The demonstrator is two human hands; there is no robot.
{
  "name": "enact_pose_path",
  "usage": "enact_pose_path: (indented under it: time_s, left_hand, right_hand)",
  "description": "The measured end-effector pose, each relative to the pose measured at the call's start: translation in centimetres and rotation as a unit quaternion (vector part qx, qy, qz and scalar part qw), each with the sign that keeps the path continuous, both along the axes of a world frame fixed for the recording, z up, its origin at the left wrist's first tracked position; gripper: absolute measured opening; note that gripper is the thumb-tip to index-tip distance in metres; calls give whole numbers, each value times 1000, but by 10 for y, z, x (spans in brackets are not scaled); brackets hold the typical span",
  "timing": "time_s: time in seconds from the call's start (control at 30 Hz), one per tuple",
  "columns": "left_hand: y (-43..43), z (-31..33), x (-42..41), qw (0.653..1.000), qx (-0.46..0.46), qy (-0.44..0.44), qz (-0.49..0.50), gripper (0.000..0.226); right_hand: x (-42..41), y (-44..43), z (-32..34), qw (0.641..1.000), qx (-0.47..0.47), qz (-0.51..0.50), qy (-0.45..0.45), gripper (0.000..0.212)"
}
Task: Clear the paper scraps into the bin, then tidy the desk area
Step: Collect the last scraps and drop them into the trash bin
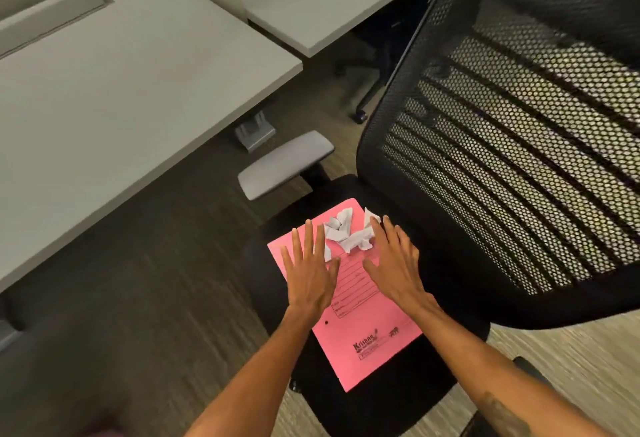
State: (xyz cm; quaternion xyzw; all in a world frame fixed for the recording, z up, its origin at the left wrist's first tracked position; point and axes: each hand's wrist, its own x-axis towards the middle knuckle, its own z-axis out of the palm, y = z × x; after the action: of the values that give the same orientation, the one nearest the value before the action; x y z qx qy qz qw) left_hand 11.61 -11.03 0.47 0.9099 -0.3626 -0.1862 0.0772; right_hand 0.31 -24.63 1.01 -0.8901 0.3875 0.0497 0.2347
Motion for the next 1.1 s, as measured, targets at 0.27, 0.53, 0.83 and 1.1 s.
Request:
enact_pose_path:
  time_s: [0.27, 0.53, 0.83, 1.1]
  left_hand:
    - [-14, -16, -6, 1000, 12, 10, -20, 72]
    - [-45, -30, -2, 1000, -7, -1, -26, 64]
    - [-31, -53, 2, 999, -28, 10, 40, 67]
    - [-21, -65, 13, 997, -67, 13, 39, 64]
  right_hand:
    - [-7, -11, -17, 999, 23, -12, 19, 92]
    - [9, -24, -34, 999, 36, 10, 8, 89]
    - [35, -28, -51, 998, 54, 9, -5, 79]
    - [26, -5, -65, 998, 56, 21, 13, 59]
